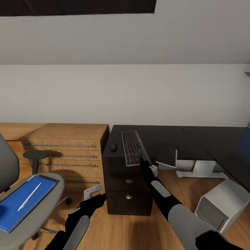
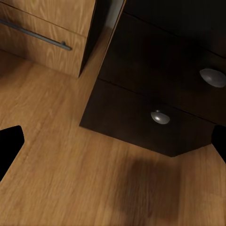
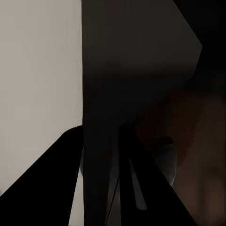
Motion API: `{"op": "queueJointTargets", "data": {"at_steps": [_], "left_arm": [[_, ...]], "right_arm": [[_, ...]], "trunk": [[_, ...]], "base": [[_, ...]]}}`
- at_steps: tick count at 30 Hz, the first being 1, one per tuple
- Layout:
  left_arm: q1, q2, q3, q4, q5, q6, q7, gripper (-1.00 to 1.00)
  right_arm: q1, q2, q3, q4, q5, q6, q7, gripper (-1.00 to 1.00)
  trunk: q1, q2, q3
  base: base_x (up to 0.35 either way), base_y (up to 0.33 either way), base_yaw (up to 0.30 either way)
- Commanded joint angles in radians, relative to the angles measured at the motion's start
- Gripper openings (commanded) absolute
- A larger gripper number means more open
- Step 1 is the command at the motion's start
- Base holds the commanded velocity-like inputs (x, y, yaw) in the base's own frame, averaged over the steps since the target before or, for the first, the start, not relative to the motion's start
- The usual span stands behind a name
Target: In the bedroom, organize the workspace by keeping the computer under the desk, ensuring the monitor is on the desk, placing the keyboard on the desk next to the monitor, placing the mouse on the desk next to the keyboard, moving the folder from the swivel chair onto the desk next to the mouse, stacking the notebook on top of the folder with the pen on top of the notebook, and positioning the swivel chair next to the desk.
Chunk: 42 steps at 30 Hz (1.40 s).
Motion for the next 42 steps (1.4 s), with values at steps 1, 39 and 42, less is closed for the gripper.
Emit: {"op": "queueJointTargets", "data": {"at_steps": [1,39,42], "left_arm": [[-0.001,0.001,-0.001,-0.001,0.009,0.001,0.009,1.0],[-0.001,-0.004,-0.002,0.021,0.007,0.003,0.015,1.0],[-0.001,-0.003,-0.001,0.028,0.007,0.002,0.015,1.0]], "right_arm": [[-0.001,-0.001,0.009,0.002,-0.014,-0.006,0.003,-1.0],[0.104,-0.056,0.011,-0.307,-0.021,0.0,-0.07,-1.0],[0.107,-0.064,0.011,-0.316,-0.022,0.0,-0.076,-1.0]], "trunk": [[0.0,0.0,-0.001],[-0.119,0.217,0.096],[-0.119,0.217,0.096]], "base": [[0.0,0.0,0.0],[-0.119,-0.045,0.0],[-0.067,-0.049,0.0]]}}
